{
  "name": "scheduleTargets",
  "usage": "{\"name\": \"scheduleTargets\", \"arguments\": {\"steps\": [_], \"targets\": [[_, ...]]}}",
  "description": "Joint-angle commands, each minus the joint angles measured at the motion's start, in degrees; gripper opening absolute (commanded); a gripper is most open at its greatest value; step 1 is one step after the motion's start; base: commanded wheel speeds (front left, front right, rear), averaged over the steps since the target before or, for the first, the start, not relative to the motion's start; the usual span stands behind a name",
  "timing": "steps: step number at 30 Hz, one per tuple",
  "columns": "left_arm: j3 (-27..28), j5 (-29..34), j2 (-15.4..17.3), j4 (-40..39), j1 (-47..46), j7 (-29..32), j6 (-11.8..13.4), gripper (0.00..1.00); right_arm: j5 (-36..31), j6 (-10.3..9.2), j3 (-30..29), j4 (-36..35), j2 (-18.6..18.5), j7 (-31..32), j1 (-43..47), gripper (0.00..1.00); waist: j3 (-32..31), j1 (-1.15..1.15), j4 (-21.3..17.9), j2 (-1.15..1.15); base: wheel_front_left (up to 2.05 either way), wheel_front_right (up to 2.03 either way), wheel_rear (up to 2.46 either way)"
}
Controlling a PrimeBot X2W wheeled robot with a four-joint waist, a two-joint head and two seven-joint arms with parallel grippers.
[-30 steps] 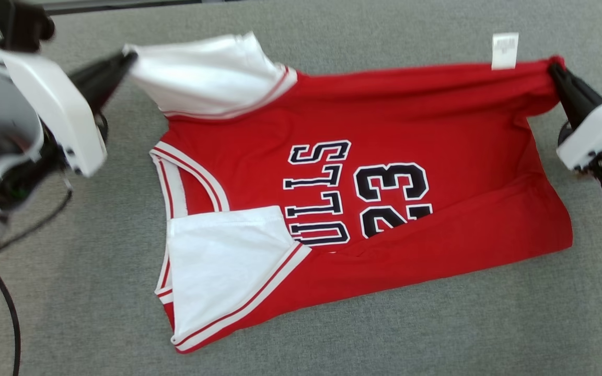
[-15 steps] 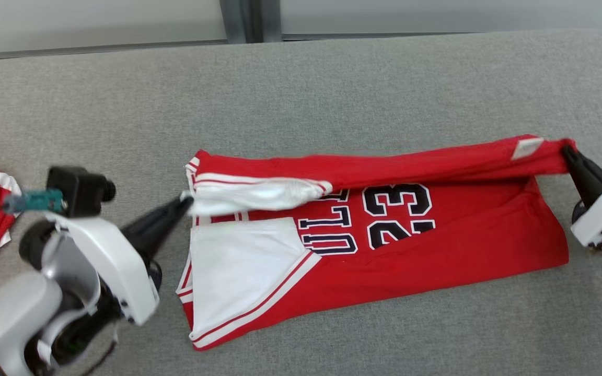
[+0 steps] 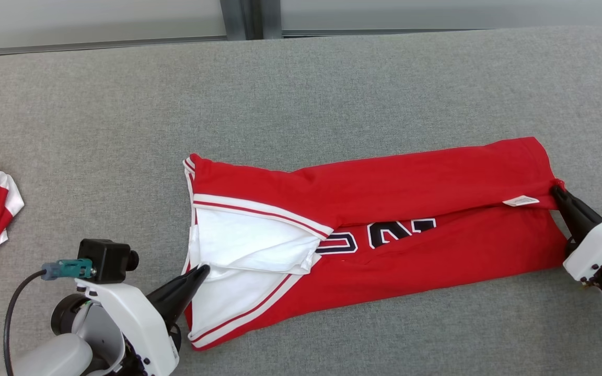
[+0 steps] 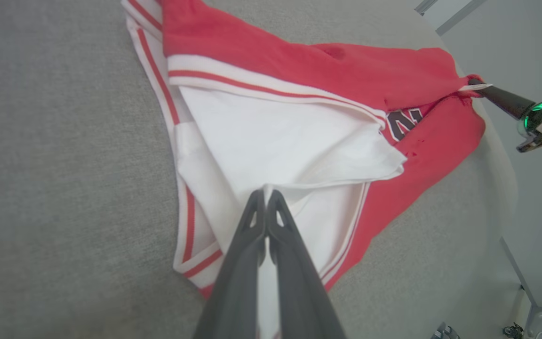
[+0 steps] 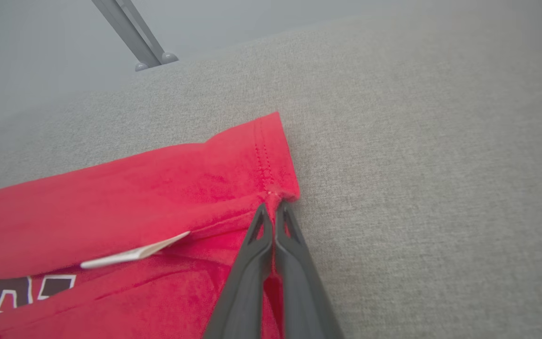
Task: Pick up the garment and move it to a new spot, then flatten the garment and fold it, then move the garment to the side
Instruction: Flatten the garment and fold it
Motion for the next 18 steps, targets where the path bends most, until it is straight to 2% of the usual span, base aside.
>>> {"name": "scheduleTargets", "arguments": {"steps": [1, 2, 3, 4, 5, 7, 13, 18], "targets": [[0.31, -0.51, -0.37, 0.89, 0.78, -0.6, 0.2, 0.0, 0.1, -0.02, -0.1, 0.55, 0.08, -0.08, 0.67, 0.0, -0.02, 0.0, -0.02, 0.0, 0.0, 0.0, 0.0], [0.21, -0.73, -0.85, 1.64, 1.07, -0.82, 0.09, 0.0, 0.5, -0.02, -0.18, 0.79, 0.38, 0.15, 0.96, 0.0, -0.08, 0.0, -0.01, 0.0, 0.0, 0.0, 0.0], [-0.09, -0.66, -1.16, 2.38, 1.21, -0.61, 0.11, 0.0, 0.92, -0.02, -0.33, 1.28, 0.66, 0.6, 1.29, 0.05, -0.19, 0.0, 0.02, 0.0, 0.0, 0.0, 0.0], [-0.5, -0.34, -1.39, 2.89, 1.18, -0.49, -0.1, 0.05, 1.18, -0.03, -0.64, 1.95, 0.89, 0.71, 1.48, 0.45, -0.32, 0.0, 0.04, 0.0, 0.0, 0.0, 0.0], [-0.58, -0.45, -1.9, 3.34, 1.34, -0.6, -0.21, 0.3, 1.47, -0.02, -0.84, 2.4, 1.16, 0.96, 1.53, 1.0, -0.5, 0.0, 0.08, 0.0, 0.0, 0.0, 0.0], [-0.86, -0.71, -2.91, 4.16, 1.94, -0.97, -0.18, 1.0, 1.83, -0.02, -1.36, 3.12, 1.54, 0.56, 1.77, 1.0, -0.93, 0.0, 0.19, 0.0, 0.0, 0.0, 0.0], [0.44, 1.02, -5.86, 7.37, 3.67, -7.23, 2.77, 1.0, 0.96, -0.02, -2.99, 2.91, 0.93, -4.24, 3.84, 1.0, -3.63, 0.0, 0.56, 0.0, 0.0, 0.0, 0.0], [2.73, 3.74, -8.52, 10.11, 5.86, -15.38, 7.29, 1.0, -2.67, -0.02, -4.77, 1.81, 2.15, -9.86, 6.02, 1.0, -7.45, 0.0, 0.64, 0.0, 0.0, 0.0, 0.0]]}}
